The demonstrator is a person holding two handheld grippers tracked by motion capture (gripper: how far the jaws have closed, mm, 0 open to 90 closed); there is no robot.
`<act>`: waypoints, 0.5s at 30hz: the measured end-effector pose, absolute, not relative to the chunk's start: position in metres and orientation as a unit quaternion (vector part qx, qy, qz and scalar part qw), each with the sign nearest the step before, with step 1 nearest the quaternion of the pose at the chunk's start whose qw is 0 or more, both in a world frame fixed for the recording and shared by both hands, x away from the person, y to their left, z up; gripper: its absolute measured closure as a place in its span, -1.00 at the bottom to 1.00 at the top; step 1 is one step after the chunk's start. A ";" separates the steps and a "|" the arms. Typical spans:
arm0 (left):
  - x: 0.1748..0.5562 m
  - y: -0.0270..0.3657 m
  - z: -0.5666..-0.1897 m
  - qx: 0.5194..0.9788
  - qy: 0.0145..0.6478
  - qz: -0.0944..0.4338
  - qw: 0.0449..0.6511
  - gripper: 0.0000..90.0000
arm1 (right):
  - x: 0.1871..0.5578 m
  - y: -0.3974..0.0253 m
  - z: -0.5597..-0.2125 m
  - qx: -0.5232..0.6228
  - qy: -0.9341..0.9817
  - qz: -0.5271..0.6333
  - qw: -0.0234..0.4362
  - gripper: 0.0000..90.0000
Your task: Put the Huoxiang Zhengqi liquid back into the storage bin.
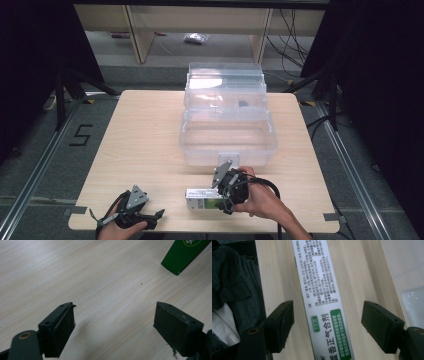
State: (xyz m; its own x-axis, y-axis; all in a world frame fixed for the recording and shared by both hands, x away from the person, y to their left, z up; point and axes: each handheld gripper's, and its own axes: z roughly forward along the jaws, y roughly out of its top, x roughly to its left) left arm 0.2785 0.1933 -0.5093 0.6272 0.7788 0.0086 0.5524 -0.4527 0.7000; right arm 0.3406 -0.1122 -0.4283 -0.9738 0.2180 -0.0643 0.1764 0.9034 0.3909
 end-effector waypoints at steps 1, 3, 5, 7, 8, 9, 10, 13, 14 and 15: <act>0.278 0.193 -0.509 0.837 0.396 0.167 0.338 -0.64 | 0.340 -0.112 -0.428 0.102 0.975 0.191 0.052 -0.37; 0.278 0.193 -0.509 0.836 0.398 0.167 0.339 -0.64 | 0.339 -0.111 -0.429 0.109 0.975 0.188 0.048 -0.35; 0.279 0.193 -0.509 0.835 0.399 0.168 0.339 -0.64 | 0.341 -0.110 -0.429 0.100 0.976 0.188 0.049 -0.35; 0.278 0.193 -0.509 0.836 0.397 0.167 0.339 -0.64 | 0.342 -0.109 -0.430 0.100 0.977 0.184 0.048 -0.33; 0.278 0.193 -0.509 0.836 0.397 0.167 0.339 -0.64 | 0.341 -0.108 -0.430 0.107 0.977 0.181 0.045 -0.31; 0.278 0.193 -0.509 0.836 0.398 0.167 0.339 -0.64 | 0.342 -0.108 -0.431 0.105 0.977 0.180 0.043 -0.31; 0.278 0.193 -0.509 0.836 0.398 0.168 0.339 -0.64 | 0.342 -0.107 -0.430 0.109 0.977 0.179 0.045 -0.30; 0.278 0.193 -0.509 0.836 0.397 0.167 0.339 -0.64 | 0.342 -0.106 -0.430 0.102 0.977 0.183 0.042 -0.26; 0.278 0.194 -0.509 0.837 0.397 0.167 0.339 -0.64 | 0.343 -0.105 -0.430 0.093 0.978 0.183 0.039 -0.25; 0.278 0.193 -0.509 0.836 0.398 0.167 0.339 -0.64 | 0.342 -0.104 -0.430 0.098 0.978 0.182 0.038 -0.24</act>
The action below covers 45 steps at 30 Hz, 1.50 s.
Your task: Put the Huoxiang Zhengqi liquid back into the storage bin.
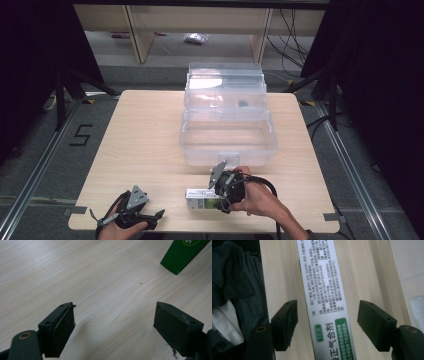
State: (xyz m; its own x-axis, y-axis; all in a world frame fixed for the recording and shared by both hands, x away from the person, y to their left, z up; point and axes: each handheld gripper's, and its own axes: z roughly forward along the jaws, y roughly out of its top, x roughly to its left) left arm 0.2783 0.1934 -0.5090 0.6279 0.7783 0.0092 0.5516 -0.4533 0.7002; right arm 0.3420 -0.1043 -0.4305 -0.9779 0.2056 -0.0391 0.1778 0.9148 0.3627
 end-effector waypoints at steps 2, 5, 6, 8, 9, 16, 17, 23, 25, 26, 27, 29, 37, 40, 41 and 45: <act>0.278 0.194 -0.509 0.837 0.397 0.168 0.339 -0.64 | 0.343 -0.103 -0.431 0.092 0.978 0.180 0.040 -0.24; 0.278 0.194 -0.509 0.839 0.395 0.167 0.337 -0.64 | 0.345 -0.099 -0.434 0.082 0.980 0.175 0.041 -0.17; 0.279 0.194 -0.509 0.836 0.397 0.169 0.338 -0.64 | 0.343 -0.098 -0.434 0.095 0.980 0.170 0.043 -0.15; 0.279 0.194 -0.509 0.839 0.395 0.166 0.336 -0.64 | 0.342 -0.098 -0.434 0.108 0.980 0.163 0.041 -0.13; 0.278 0.194 -0.509 0.839 0.394 0.166 0.336 -0.64 | 0.343 -0.096 -0.435 0.093 0.982 0.154 0.047 -0.09; 0.278 0.194 -0.508 0.839 0.394 0.166 0.337 -0.64 | 0.348 -0.091 -0.439 0.064 0.987 0.143 0.047 0.00; 0.278 0.194 -0.508 0.839 0.394 0.166 0.337 -0.64 | 0.344 -0.090 -0.438 0.096 0.986 0.131 0.044 0.01; 0.279 0.194 -0.509 0.838 0.395 0.166 0.338 -0.64 | 0.348 -0.088 -0.441 0.068 0.989 0.127 0.043 0.08; 0.278 0.194 -0.508 0.840 0.393 0.166 0.335 -0.64 | 0.348 -0.087 -0.443 0.069 0.990 0.119 0.038 0.15; 0.278 0.194 -0.508 0.839 0.394 0.166 0.336 -0.64 | 0.349 -0.087 -0.444 0.058 0.991 0.118 0.037 0.20; 0.278 0.194 -0.508 0.839 0.394 0.166 0.336 -0.64 | 0.347 -0.086 -0.443 0.069 0.991 0.109 0.034 0.25; 0.278 0.194 -0.508 0.839 0.394 0.166 0.336 -0.64 | 0.350 -0.085 -0.444 0.039 0.993 0.110 0.035 0.34; 0.278 0.194 -0.508 0.838 0.394 0.165 0.338 -0.64 | 0.347 -0.083 -0.441 0.027 0.994 0.093 0.045 0.43; 0.279 0.194 -0.509 0.837 0.396 0.169 0.338 -0.64 | 0.348 -0.087 -0.436 0.033 0.994 0.094 0.047 0.44; 0.278 0.194 -0.508 0.839 0.394 0.165 0.338 -0.64 | 0.349 -0.088 -0.434 0.031 0.994 0.094 0.046 0.44; 0.279 0.194 -0.509 0.837 0.396 0.169 0.337 -0.64 | 0.350 -0.095 -0.426 0.047 0.993 0.104 0.040 0.44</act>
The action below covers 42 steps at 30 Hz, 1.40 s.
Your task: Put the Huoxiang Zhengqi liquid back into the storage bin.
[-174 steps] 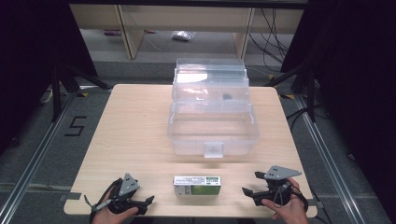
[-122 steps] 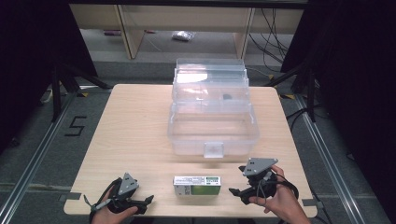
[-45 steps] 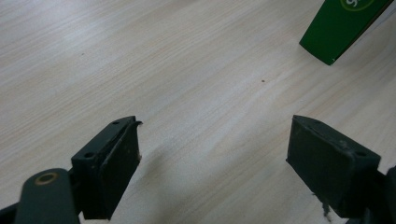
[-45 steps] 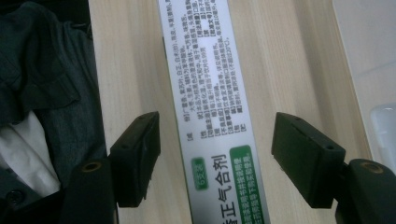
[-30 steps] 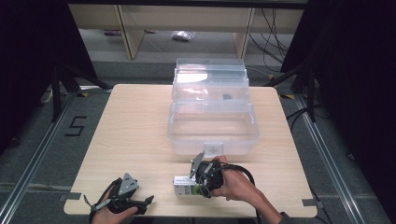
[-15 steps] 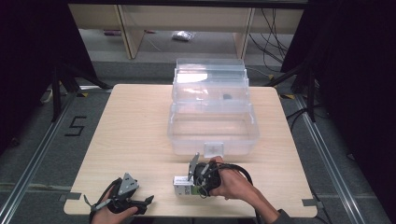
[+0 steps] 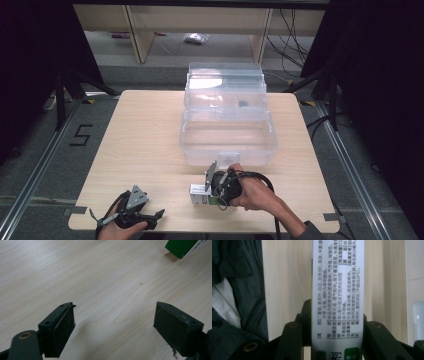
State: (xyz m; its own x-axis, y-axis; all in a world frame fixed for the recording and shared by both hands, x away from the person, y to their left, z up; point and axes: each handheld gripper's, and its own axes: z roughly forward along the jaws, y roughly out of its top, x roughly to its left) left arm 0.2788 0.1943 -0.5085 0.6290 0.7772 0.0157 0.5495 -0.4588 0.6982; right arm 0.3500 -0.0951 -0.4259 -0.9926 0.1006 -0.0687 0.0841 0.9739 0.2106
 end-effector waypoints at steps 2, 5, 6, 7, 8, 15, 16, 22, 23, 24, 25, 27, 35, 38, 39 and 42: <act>0.278 0.194 -0.508 0.839 0.394 0.165 0.338 -0.64 | 0.352 -0.098 -0.421 0.048 0.992 0.107 0.041 0.44; 0.279 0.194 -0.509 0.837 0.396 0.169 0.337 -0.64 | 0.355 -0.103 -0.415 0.043 0.992 0.109 0.039 0.44; 0.279 0.194 -0.509 0.837 0.396 0.169 0.337 -0.64 | 0.356 -0.105 -0.413 0.051 0.992 0.111 0.034 0.44; 0.278 0.194 -0.509 0.838 0.396 0.168 0.337 -0.64 | 0.358 -0.106 -0.411 0.037 0.992 0.116 0.033 0.44; 0.278 0.194 -0.509 0.838 0.395 0.168 0.337 -0.64 | 0.358 -0.108 -0.409 0.045 0.992 0.116 0.029 0.44; 0.279 0.194 -0.509 0.837 0.396 0.169 0.337 -0.64 | 0.364 -0.119 -0.389 0.074 0.989 0.127 0.015 0.44; 0.279 0.194 -0.509 0.837 0.396 0.169 0.337 -0.64 | 0.367 -0.122 -0.384 0.072 0.989 0.127 0.020 0.44; 0.279 0.195 -0.509 0.838 0.395 0.168 0.336 -0.64 | 0.376 -0.135 -0.364 0.070 0.989 0.125 0.028 0.44; 0.279 0.194 -0.509 0.836 0.398 0.169 0.338 -0.64 | 0.378 -0.138 -0.361 0.067 0.989 0.126 0.031 0.44; 0.279 0.194 -0.509 0.836 0.398 0.169 0.338 -0.64 | 0.378 -0.138 -0.361 0.067 0.989 0.126 0.031 0.44; 0.279 0.194 -0.509 0.837 0.397 0.168 0.338 -0.64 | 0.378 -0.140 -0.357 0.074 0.989 0.124 0.034 0.44; 0.279 0.194 -0.509 0.837 0.397 0.168 0.337 -0.64 | 0.382 -0.144 -0.351 0.072 0.989 0.124 0.034 0.44; 0.279 0.195 -0.508 0.839 0.396 0.164 0.335 -0.64 | 0.398 -0.158 -0.329 0.058 0.988 0.133 0.050 0.44; 0.279 0.195 -0.509 0.839 0.396 0.163 0.336 -0.64 | 0.403 -0.162 -0.323 0.063 0.988 0.129 0.052 0.44; 0.279 0.195 -0.509 0.838 0.396 0.165 0.337 -0.64 | 0.404 -0.163 -0.321 0.070 0.988 0.128 0.054 0.44; 0.279 0.195 -0.509 0.839 0.396 0.163 0.335 -0.64 | 0.410 -0.166 -0.314 0.084 0.987 0.125 0.058 0.44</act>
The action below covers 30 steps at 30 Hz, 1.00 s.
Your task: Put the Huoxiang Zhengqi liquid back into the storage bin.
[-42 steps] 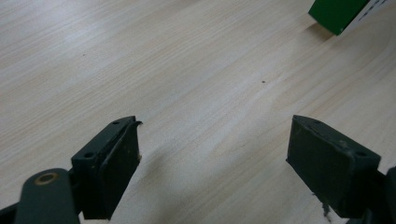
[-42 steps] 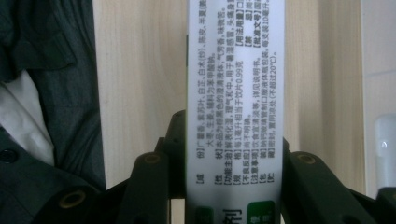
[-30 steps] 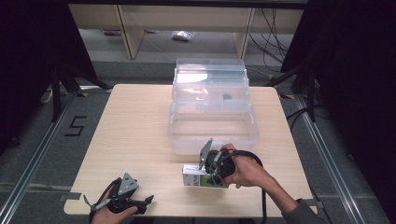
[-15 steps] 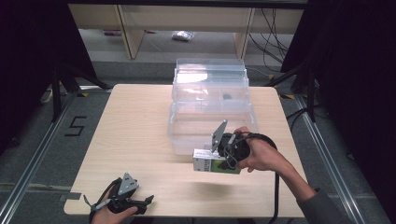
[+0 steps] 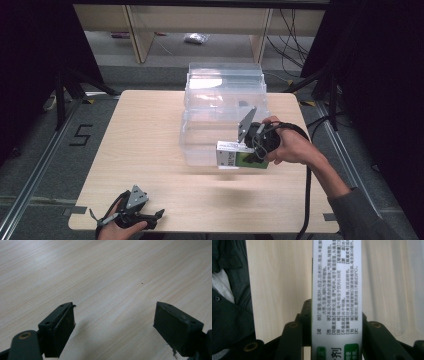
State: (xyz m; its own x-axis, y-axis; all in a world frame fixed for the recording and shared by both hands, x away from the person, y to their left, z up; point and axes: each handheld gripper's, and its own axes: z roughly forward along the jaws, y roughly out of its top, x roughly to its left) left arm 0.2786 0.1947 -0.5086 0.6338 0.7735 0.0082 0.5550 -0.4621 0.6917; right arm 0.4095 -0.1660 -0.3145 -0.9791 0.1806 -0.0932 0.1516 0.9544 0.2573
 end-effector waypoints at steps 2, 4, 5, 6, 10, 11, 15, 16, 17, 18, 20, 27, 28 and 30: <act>0.279 0.195 -0.509 0.838 0.396 0.164 0.337 -0.64 | 0.415 -0.167 -0.311 0.080 0.987 0.126 0.059 0.44; 0.279 0.195 -0.509 0.838 0.396 0.164 0.337 -0.64 | 0.419 -0.168 -0.307 0.089 0.986 0.125 0.061 0.44; 0.279 0.195 -0.509 0.838 0.396 0.164 0.337 -0.64 | 0.423 -0.168 -0.306 0.072 0.987 0.127 0.064 0.44; 0.279 0.195 -0.509 0.838 0.396 0.164 0.337 -0.64 | 0.423 -0.168 -0.306 0.072 0.987 0.127 0.064 0.44; 0.279 0.194 -0.509 0.839 0.396 0.164 0.336 -0.64 | 0.435 -0.170 -0.301 0.092 0.985 0.128 0.066 0.44; 0.279 0.194 -0.509 0.839 0.396 0.165 0.335 -0.64 | 0.438 -0.171 -0.300 0.084 0.986 0.129 0.063 0.44; 0.279 0.194 -0.510 0.840 0.397 0.164 0.333 -0.64 | 0.450 -0.174 -0.298 0.088 0.985 0.131 0.066 0.44; 0.279 0.194 -0.510 0.840 0.397 0.164 0.333 -0.64 | 0.454 -0.175 -0.298 0.077 0.986 0.134 0.069 0.44; 0.279 0.194 -0.510 0.840 0.397 0.164 0.332 -0.64 | 0.454 -0.176 -0.298 0.098 0.984 0.131 0.067 0.44; 0.279 0.194 -0.510 0.839 0.397 0.163 0.334 -0.64 | 0.458 -0.177 -0.298 0.089 0.985 0.131 0.066 0.44; 0.279 0.194 -0.509 0.838 0.397 0.163 0.336 -0.64 | 0.464 -0.179 -0.299 0.088 0.985 0.131 0.071 0.44; 0.279 0.194 -0.510 0.837 0.398 0.166 0.336 -0.64 | 0.479 -0.187 -0.307 0.098 0.984 0.133 0.071 0.44; 0.279 0.194 -0.510 0.840 0.397 0.164 0.333 -0.64 | 0.481 -0.187 -0.308 0.098 0.984 0.132 0.069 0.44; 0.279 0.194 -0.510 0.837 0.399 0.164 0.335 -0.64 | 0.483 -0.189 -0.310 0.107 0.983 0.131 0.070 0.44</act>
State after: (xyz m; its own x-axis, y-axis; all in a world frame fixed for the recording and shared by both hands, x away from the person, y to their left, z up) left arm 0.2794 0.1941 -0.5101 0.6273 0.7788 0.0068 0.5590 -0.4563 0.6924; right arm 0.4835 -0.1885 -0.3102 -0.9673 0.2293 -0.1085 0.1928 0.9426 0.2727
